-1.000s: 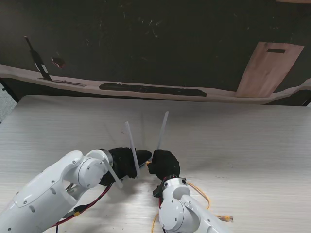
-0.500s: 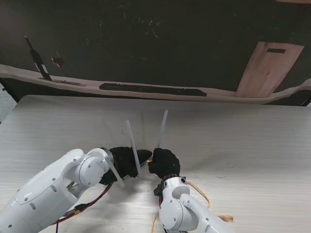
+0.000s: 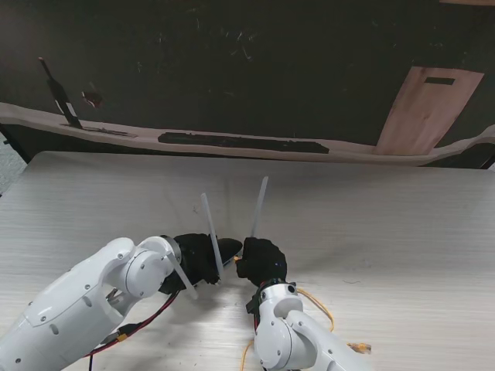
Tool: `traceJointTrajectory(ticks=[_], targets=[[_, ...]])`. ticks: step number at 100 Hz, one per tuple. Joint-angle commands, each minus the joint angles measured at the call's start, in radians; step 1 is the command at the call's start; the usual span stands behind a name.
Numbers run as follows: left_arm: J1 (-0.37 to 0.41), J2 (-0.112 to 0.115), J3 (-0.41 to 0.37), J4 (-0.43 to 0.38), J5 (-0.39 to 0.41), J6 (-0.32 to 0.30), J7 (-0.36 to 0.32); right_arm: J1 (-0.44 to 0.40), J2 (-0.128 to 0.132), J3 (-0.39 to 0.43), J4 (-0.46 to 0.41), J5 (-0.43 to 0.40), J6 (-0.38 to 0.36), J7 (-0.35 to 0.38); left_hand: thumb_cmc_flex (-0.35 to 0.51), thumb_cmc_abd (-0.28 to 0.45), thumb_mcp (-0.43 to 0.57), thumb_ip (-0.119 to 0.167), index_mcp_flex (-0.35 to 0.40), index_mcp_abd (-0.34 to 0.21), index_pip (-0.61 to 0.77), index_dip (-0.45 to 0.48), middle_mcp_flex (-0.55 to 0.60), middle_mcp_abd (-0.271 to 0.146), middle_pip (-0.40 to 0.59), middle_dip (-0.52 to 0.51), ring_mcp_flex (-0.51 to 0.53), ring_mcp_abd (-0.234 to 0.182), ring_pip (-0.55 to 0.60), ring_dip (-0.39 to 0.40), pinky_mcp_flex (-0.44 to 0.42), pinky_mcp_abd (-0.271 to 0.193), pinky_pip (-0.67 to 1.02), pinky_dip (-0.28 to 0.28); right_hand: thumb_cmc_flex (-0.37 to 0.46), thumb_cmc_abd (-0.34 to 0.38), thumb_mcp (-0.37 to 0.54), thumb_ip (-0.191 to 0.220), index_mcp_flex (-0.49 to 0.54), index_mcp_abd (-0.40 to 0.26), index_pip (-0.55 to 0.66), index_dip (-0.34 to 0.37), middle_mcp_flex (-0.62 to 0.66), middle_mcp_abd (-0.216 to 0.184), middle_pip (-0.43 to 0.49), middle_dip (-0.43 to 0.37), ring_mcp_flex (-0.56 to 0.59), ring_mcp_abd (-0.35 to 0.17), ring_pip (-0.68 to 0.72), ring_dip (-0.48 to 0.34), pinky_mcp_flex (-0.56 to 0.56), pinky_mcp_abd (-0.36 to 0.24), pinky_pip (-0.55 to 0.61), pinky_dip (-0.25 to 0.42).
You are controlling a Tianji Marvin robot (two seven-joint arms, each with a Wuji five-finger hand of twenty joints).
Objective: Untangle the Ethernet cable and plug it into the router
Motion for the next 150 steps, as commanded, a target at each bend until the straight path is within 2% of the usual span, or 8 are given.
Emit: traceJointTrajectory(ticks=[1,32,60,81,96,150], targets=[[0.058,0.008,0.033,0.062,-0.017,-0.006,-0.068,-0.004,0.003,0.007,0.000,-0.001,0.004,0.012,0.683,0.035,0.507,-0.026,0.144,-0.386,0.345,0.075,0.178,-0.328,0.351,0.097,0.188,-0.270,0.450,0.090,0.144,-0.194,0.274,0.040,0.084,0.053,0.048,0.037,0.028,0.124,-0.008,-0.044,0.160,0.228,0.141,0.022,-0.009,-0.138,0.126,0.029,0.020,-0.181,0.219,0.015],[0.058,0.005,0.032,0.067,-0.028,-0.015,-0.055,0.005,-0.002,0.002,-0.003,-0.012,0.027,0.001,0.688,0.038,0.506,-0.053,0.145,-0.389,0.350,0.078,0.179,-0.329,0.355,0.099,0.186,-0.273,0.450,0.097,0.137,-0.194,0.284,0.031,0.095,0.048,0.041,0.037,0.033,0.145,-0.007,-0.053,0.174,0.234,0.140,0.023,-0.009,-0.138,0.131,0.035,0.020,-0.176,0.219,0.024],[0.052,0.004,0.048,0.071,-0.036,-0.004,-0.047,0.026,0.003,-0.017,0.001,-0.035,0.036,0.018,0.692,0.042,0.496,-0.057,0.146,-0.386,0.351,0.078,0.179,-0.328,0.356,0.100,0.183,-0.270,0.451,0.100,0.132,-0.192,0.290,0.031,0.084,0.046,0.036,0.038,0.041,0.122,0.002,-0.038,0.182,0.216,0.163,0.035,-0.008,-0.151,0.134,0.042,0.021,-0.184,0.219,0.031],[0.052,0.003,0.049,0.072,-0.041,-0.001,-0.045,0.045,0.015,-0.039,0.006,-0.071,0.039,0.046,0.693,0.048,0.492,-0.058,0.146,-0.389,0.350,0.078,0.178,-0.327,0.355,0.099,0.181,-0.270,0.451,0.101,0.129,-0.190,0.291,0.032,0.064,0.034,0.050,0.065,0.046,0.088,0.012,0.007,0.177,0.189,0.219,0.058,-0.006,-0.189,0.136,0.055,0.024,-0.214,0.219,0.034],[0.054,0.003,0.048,0.073,-0.044,0.003,-0.043,0.050,0.019,-0.049,0.008,-0.083,0.038,0.059,0.694,0.048,0.490,-0.059,0.146,-0.387,0.350,0.078,0.178,-0.327,0.354,0.099,0.180,-0.269,0.451,0.101,0.128,-0.189,0.292,0.033,0.058,0.026,0.057,0.082,0.055,0.078,0.023,0.031,0.183,0.181,0.234,0.060,-0.006,-0.196,0.139,0.062,0.025,-0.217,0.219,0.037],[0.049,0.003,0.055,0.078,-0.072,0.015,-0.045,0.069,0.014,-0.069,0.010,-0.060,0.043,0.084,0.698,0.051,0.483,-0.065,0.151,-0.388,0.351,0.079,0.181,-0.326,0.354,0.098,0.180,-0.266,0.453,0.104,0.123,-0.186,0.296,0.037,0.036,0.022,0.087,0.119,0.059,0.092,0.048,0.086,0.203,0.151,0.281,0.056,-0.004,-0.219,0.140,0.083,0.024,-0.208,0.219,0.041]])
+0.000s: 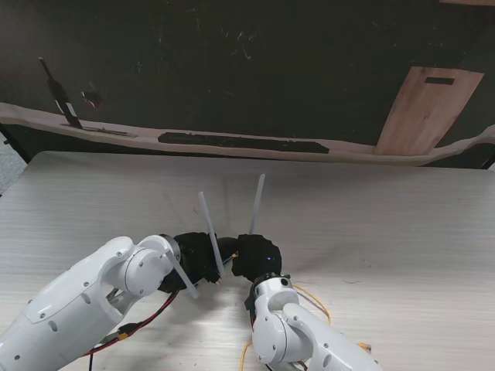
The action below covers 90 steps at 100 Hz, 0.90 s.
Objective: Untangle the Ethernet cable and plug it into the router
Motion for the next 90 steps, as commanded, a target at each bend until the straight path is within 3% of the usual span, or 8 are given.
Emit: traceJointTrajectory(ticks=[1,65,90], targets=[[0.059,-0.001,0.048,0.065,-0.026,0.004,-0.067,0.004,-0.008,-0.009,0.008,0.008,-0.005,0.024,0.707,0.070,0.483,-0.032,0.150,-0.402,0.322,0.077,0.168,-0.339,0.353,0.089,0.163,-0.274,0.452,0.092,0.109,-0.203,0.252,0.061,0.048,0.044,0.055,0.045,0.048,0.093,0.062,0.051,0.192,0.156,0.255,0.020,-0.013,-0.218,0.123,0.033,0.016,-0.208,0.214,0.004],[0.053,0.001,0.063,0.069,-0.034,0.015,-0.071,0.018,-0.010,-0.020,0.019,0.006,-0.019,0.025,0.709,0.080,0.471,-0.035,0.153,-0.401,0.321,0.077,0.168,-0.336,0.352,0.088,0.167,-0.275,0.454,0.096,0.108,-0.201,0.256,0.061,0.037,0.040,0.059,0.050,0.040,0.080,0.074,0.053,0.193,0.154,0.268,0.007,-0.013,-0.219,0.120,0.036,0.015,-0.204,0.214,-0.004],[0.048,0.000,0.069,0.070,-0.037,0.025,-0.070,0.012,-0.006,-0.011,0.012,0.011,-0.031,0.032,0.710,0.085,0.465,-0.034,0.153,-0.399,0.317,0.075,0.167,-0.336,0.352,0.088,0.163,-0.273,0.453,0.096,0.104,-0.199,0.256,0.063,-0.096,0.047,0.033,0.028,0.060,0.017,0.080,0.052,0.180,0.173,0.241,-0.002,-0.014,-0.188,0.116,0.027,0.014,-0.193,0.214,0.001]])
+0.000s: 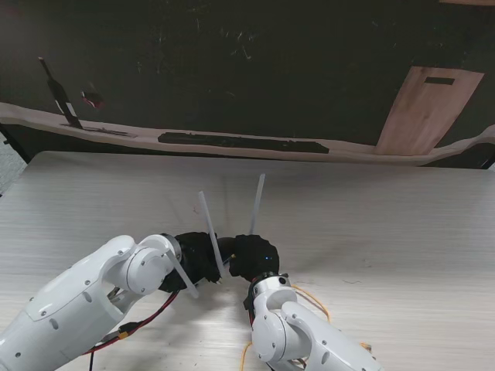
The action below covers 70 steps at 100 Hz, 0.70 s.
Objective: Untangle the Ethernet cable and plug it into the router
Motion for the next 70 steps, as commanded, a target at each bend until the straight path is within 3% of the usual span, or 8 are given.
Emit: traceJointTrajectory(ticks=[1,44,55,70], targets=[[0.065,-0.003,0.050,0.067,-0.026,0.008,-0.068,-0.007,-0.004,0.002,-0.010,0.007,-0.014,0.018,0.710,0.087,0.465,-0.034,0.154,-0.402,0.314,0.075,0.168,-0.336,0.351,0.087,0.163,-0.275,0.453,0.084,0.104,-0.204,0.248,0.063,-0.047,0.047,0.024,0.014,0.058,0.030,0.062,0.016,0.178,0.181,0.219,-0.001,-0.016,-0.179,0.110,0.026,0.014,-0.190,0.213,0.001],[0.069,-0.003,0.049,0.066,-0.024,0.019,-0.068,-0.017,-0.001,0.012,-0.017,0.010,-0.030,0.017,0.711,0.099,0.450,-0.034,0.155,-0.402,0.312,0.074,0.167,-0.333,0.350,0.086,0.161,-0.273,0.451,0.085,0.099,-0.199,0.247,0.067,-0.121,0.030,0.029,0.025,0.076,0.055,-0.026,0.033,0.155,0.226,0.169,-0.003,-0.018,-0.127,0.104,0.005,0.012,-0.167,0.213,0.004],[0.067,-0.002,0.050,0.067,-0.024,0.020,-0.069,-0.018,0.002,0.014,-0.018,0.007,-0.039,0.018,0.711,0.101,0.447,-0.033,0.154,-0.401,0.312,0.074,0.166,-0.334,0.350,0.086,0.161,-0.274,0.450,0.086,0.099,-0.201,0.247,0.068,-0.115,-0.004,0.039,0.025,0.075,0.061,-0.036,0.029,0.153,0.231,0.161,-0.005,-0.019,-0.124,0.103,0.001,0.012,-0.168,0.213,0.004],[0.067,-0.002,0.049,0.068,-0.023,0.021,-0.069,-0.018,0.005,0.015,-0.016,-0.001,-0.049,0.019,0.711,0.105,0.441,-0.034,0.155,-0.401,0.312,0.074,0.167,-0.333,0.350,0.086,0.160,-0.271,0.450,0.087,0.098,-0.200,0.246,0.069,-0.027,-0.116,0.122,0.008,0.033,0.068,0.034,-0.027,0.153,0.231,0.152,-0.007,-0.019,-0.125,0.105,-0.009,0.013,-0.176,0.213,0.003]])
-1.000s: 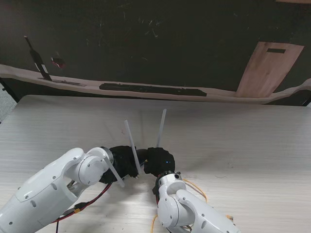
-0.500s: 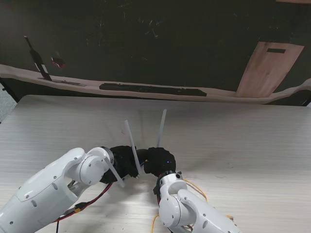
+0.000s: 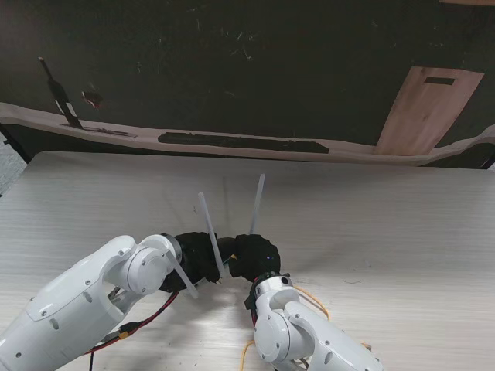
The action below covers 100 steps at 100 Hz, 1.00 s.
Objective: Untangle the Ethernet cable and plug it into the router
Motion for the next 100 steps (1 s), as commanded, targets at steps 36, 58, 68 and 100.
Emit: traceJointTrajectory(ticks=[36,58,68,100], targets=[[0.062,0.000,0.054,0.071,-0.026,0.015,-0.073,-0.006,0.001,-0.003,-0.006,-0.003,-0.025,0.021,0.712,0.121,0.432,-0.031,0.155,-0.400,0.309,0.066,0.166,-0.332,0.349,0.085,0.160,-0.273,0.448,0.089,0.095,-0.199,0.246,0.071,0.149,-0.068,0.199,0.035,0.051,0.083,0.057,-0.105,0.170,0.256,0.093,-0.034,-0.022,-0.076,0.090,-0.012,0.008,-0.141,0.213,0.001],[0.062,0.000,0.048,0.077,-0.040,0.003,-0.076,-0.013,-0.005,0.001,-0.010,0.023,-0.036,0.015,0.712,0.123,0.428,-0.032,0.154,-0.399,0.308,0.066,0.164,-0.331,0.349,0.085,0.155,-0.274,0.446,0.089,0.095,-0.205,0.244,0.070,0.221,-0.006,0.153,0.043,0.048,0.108,0.042,-0.080,0.170,0.281,0.080,-0.044,-0.023,-0.051,0.080,-0.006,0.006,-0.114,0.213,0.001],[0.059,0.001,0.049,0.079,-0.046,-0.002,-0.081,-0.020,-0.017,0.003,-0.017,0.061,-0.021,0.007,0.712,0.124,0.426,-0.031,0.154,-0.400,0.308,0.066,0.163,-0.332,0.349,0.085,0.153,-0.276,0.443,0.087,0.093,-0.208,0.240,0.069,0.237,0.008,0.133,0.052,0.042,0.125,0.030,-0.058,0.167,0.290,0.084,-0.044,-0.023,-0.049,0.081,-0.003,0.005,-0.110,0.213,0.002],[0.048,0.001,0.062,0.088,-0.067,-0.009,-0.085,-0.034,-0.053,0.010,-0.027,0.172,0.023,-0.013,0.713,0.125,0.424,-0.031,0.154,-0.399,0.309,0.066,0.164,-0.332,0.349,0.085,0.157,-0.278,0.442,0.088,0.093,-0.210,0.239,0.070,0.252,0.036,0.101,0.057,0.027,0.142,0.014,-0.022,0.159,0.288,0.093,-0.042,-0.022,-0.062,0.080,-0.004,0.005,-0.112,0.213,-0.002]])
